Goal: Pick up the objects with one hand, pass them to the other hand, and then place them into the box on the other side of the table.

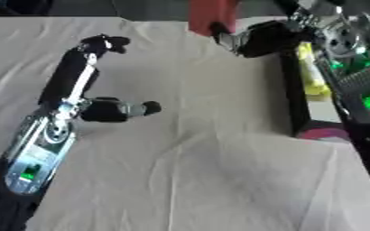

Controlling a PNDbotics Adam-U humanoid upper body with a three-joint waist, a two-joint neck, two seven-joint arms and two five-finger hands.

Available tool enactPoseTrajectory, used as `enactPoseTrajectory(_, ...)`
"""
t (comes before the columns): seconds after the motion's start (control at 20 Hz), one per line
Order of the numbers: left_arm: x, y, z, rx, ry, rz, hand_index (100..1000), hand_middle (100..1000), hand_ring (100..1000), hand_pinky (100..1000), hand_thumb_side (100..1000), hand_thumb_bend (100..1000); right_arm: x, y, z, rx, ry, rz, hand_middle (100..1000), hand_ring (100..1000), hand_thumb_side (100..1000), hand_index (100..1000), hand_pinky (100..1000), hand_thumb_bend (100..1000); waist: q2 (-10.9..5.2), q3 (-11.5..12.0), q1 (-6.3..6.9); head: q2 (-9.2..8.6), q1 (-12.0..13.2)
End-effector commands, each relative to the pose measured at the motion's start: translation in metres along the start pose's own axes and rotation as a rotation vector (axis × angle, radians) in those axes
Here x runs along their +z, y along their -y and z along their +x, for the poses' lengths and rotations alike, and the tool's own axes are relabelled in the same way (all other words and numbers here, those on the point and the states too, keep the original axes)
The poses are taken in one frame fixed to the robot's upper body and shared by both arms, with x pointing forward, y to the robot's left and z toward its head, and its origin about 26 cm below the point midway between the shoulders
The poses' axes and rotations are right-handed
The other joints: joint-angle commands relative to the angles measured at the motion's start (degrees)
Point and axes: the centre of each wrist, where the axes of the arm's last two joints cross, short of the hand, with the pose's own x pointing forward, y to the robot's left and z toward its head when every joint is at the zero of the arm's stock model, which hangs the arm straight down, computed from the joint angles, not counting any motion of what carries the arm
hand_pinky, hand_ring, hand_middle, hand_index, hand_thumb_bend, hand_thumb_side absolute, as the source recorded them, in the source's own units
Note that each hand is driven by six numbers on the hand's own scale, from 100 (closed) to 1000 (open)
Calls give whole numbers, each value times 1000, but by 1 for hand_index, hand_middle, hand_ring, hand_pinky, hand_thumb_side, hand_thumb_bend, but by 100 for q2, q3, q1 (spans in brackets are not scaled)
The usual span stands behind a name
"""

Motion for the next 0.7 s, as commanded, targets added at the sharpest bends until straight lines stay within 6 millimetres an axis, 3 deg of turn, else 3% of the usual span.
enactPoseTrajectory(0.05,1,-17,-6,-37,-2,46,826,638,739,789,482,852,13,33,-14,26,-68,-128,530,736,100,547,930,100,-245,-10,66,25,-138)
enactPoseTrajectory(0.45,5,-30,-12,-51,-27,104,822,638,738,789,478,845,41,61,-61,71,-262,-249,531,737,100,549,929,100,-244,-33,81,12,-561)
enactPoseTrajectory(0.7,6,-38,-14,-57,-39,141,823,639,739,789,474,843,61,68,-90,98,-380,-285,531,737,100,549,929,100,-244,-35,92,-139,-811)
